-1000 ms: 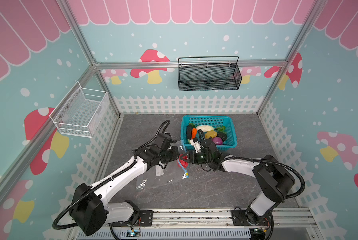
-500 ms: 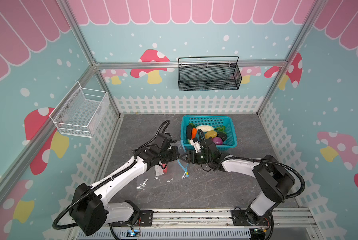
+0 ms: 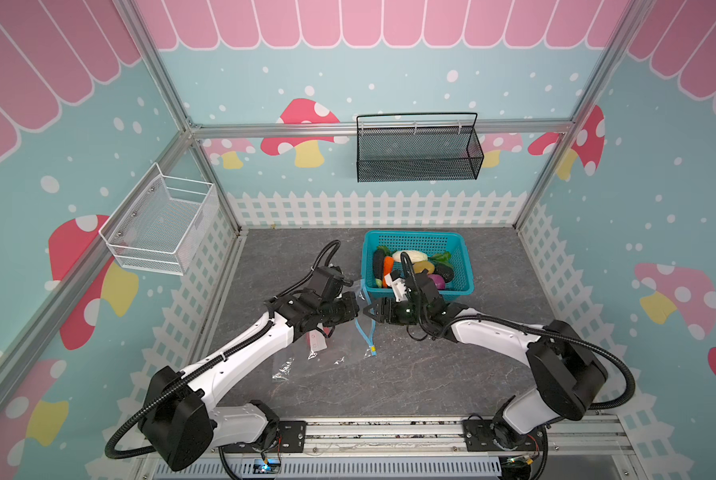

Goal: Place the food in the zip-top bag and seal the zipper
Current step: 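Move the right gripper back over the teal basket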

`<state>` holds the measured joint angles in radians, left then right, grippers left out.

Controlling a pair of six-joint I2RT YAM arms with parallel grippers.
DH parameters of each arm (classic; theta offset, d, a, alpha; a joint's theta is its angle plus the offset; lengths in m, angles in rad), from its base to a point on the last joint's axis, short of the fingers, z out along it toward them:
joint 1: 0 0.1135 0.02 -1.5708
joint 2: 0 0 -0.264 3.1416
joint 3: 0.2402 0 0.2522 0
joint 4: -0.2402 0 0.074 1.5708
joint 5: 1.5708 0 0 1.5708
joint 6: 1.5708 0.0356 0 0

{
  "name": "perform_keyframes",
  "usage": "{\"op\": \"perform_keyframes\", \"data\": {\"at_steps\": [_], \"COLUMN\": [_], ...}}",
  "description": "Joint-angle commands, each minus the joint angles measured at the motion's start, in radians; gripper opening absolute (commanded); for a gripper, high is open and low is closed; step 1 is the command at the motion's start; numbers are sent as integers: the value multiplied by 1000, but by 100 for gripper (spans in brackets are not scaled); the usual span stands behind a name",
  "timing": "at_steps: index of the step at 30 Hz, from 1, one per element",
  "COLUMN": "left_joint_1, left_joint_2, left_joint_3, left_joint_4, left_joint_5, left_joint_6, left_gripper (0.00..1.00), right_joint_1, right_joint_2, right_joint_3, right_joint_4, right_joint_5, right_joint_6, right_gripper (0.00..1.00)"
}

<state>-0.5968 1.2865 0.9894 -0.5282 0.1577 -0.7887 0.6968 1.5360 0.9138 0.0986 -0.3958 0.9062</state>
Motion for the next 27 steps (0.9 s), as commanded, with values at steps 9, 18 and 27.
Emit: {"op": "perform_keyframes", "data": {"at_steps": [9,18,27], "left_joint_1": [-1,-1,-1], "left_joint_2": [2,-3,-4], "left_joint_3": [2,-1,1], "left_joint_4": [4,14,13], "left_joint_5": [-9,1,10], "left_joint_6": [40,71,92], "left_gripper": [0,0,0], "right_joint_1": [-147,-252,-367], "right_joint_2": [2,201,427], "right_joint_3": [285,504,697], "right_joint_4": [-445,-579,-713], "right_joint_5": [323,429,502], "right_joint_6": [-410,-560,-711], "right_gripper": [58,56,61]}}
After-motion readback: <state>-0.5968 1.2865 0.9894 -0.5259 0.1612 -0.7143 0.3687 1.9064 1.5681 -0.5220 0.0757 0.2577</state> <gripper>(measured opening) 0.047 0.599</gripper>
